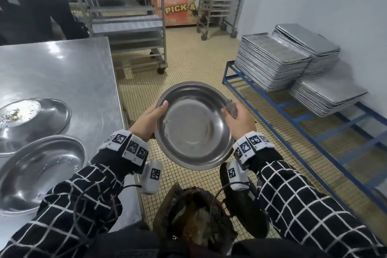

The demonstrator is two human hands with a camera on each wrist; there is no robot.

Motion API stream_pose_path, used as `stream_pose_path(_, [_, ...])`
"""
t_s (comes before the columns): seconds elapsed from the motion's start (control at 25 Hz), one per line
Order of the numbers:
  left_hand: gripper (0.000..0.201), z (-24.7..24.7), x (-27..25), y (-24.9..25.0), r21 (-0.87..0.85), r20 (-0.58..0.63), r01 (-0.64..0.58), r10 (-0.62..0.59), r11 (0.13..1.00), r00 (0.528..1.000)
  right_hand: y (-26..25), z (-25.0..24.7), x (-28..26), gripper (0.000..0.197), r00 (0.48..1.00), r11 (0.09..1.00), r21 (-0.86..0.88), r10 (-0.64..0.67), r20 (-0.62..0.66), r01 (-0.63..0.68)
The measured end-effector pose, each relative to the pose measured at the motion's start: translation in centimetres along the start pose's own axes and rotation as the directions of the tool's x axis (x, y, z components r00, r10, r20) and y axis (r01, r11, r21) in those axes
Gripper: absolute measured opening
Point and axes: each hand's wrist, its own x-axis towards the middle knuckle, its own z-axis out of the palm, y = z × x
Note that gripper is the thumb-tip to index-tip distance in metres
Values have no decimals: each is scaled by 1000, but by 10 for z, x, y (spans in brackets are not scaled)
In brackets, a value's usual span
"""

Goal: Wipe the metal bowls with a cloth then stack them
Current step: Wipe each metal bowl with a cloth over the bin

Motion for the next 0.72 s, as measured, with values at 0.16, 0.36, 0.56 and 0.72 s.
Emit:
stream_pose_path(0.16, [54, 5, -10, -5, -65, -103, -49, 42, 997, 994, 3, 8, -3, 13, 989, 993, 68, 107, -98, -100])
stream_pose_path(0.36, [56, 39, -32, -8, 52, -150, -99, 105, 994, 983, -5, 19, -16, 19, 962, 934, 313, 228, -151, -172])
stream_pose_path(0.56, [44, 42, -37, 1, 12, -306, -33, 35, 999, 951, 13, 27, -32, 13, 983, 931, 328, 181, -27, -162])
stream_pose_path(0.72, [53, 34, -34, -5, 53, -334, -2, 20, 999, 942, 18, 24, -50, 26, 979, 986, 164, 54, -195, -22])
